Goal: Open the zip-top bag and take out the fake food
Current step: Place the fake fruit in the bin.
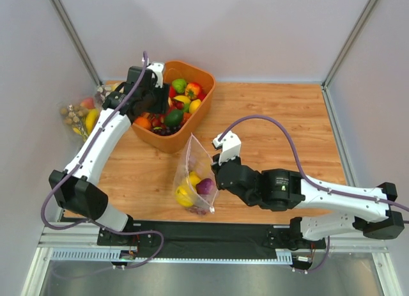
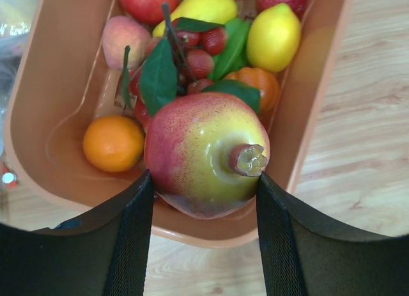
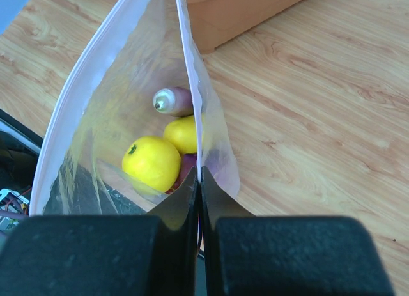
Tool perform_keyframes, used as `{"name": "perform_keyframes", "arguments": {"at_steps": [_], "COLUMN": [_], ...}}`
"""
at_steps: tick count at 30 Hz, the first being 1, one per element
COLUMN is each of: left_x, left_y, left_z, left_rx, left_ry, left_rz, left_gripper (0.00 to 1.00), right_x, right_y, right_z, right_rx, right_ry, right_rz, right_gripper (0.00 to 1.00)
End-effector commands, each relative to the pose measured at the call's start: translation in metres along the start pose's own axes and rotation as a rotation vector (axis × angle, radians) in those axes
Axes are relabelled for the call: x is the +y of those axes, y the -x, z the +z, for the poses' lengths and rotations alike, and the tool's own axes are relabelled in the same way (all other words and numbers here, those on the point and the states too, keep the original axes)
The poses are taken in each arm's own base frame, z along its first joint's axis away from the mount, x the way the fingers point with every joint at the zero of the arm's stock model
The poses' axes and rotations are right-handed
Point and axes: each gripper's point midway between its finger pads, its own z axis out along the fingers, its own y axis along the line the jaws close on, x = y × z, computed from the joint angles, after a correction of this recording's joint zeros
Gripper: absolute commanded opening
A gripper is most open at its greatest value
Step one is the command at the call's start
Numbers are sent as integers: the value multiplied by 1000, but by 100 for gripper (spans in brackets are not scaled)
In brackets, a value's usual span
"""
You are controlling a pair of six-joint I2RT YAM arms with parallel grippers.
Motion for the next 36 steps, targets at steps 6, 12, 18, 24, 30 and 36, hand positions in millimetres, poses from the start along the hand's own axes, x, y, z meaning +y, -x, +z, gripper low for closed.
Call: {"name": "perform_keyframes", "arguments": {"at_steps": [6, 12, 18, 24, 30, 36], "left_x": [25, 29, 22, -23, -80, -109], "left_y": [16, 6, 10, -17, -74, -108], "left_z": [5, -2, -50, -103, -159, -198], "left_rx": [-100, -121, -196, -213, -143, -107], "left_ry": [85, 97, 54, -202, -479, -620], "left_rz": [-86, -121, -152, -234, -232, -259], "left_gripper": [59, 99, 99, 99, 99, 98], "right_x": [-1, -4, -8, -12, -19, -19], "right_y": [4, 4, 3, 1, -1, -12], "right_z": [-2, -5, -7, -7, -4, 7], "right_rx": [-23, -16, -16, -13, -7, 22], "right_ry": [10, 2, -7, -24, -58, -93], "right_rz": [30, 30, 37, 39, 46, 50], "right_gripper": [0, 0, 0, 0, 0, 0]}}
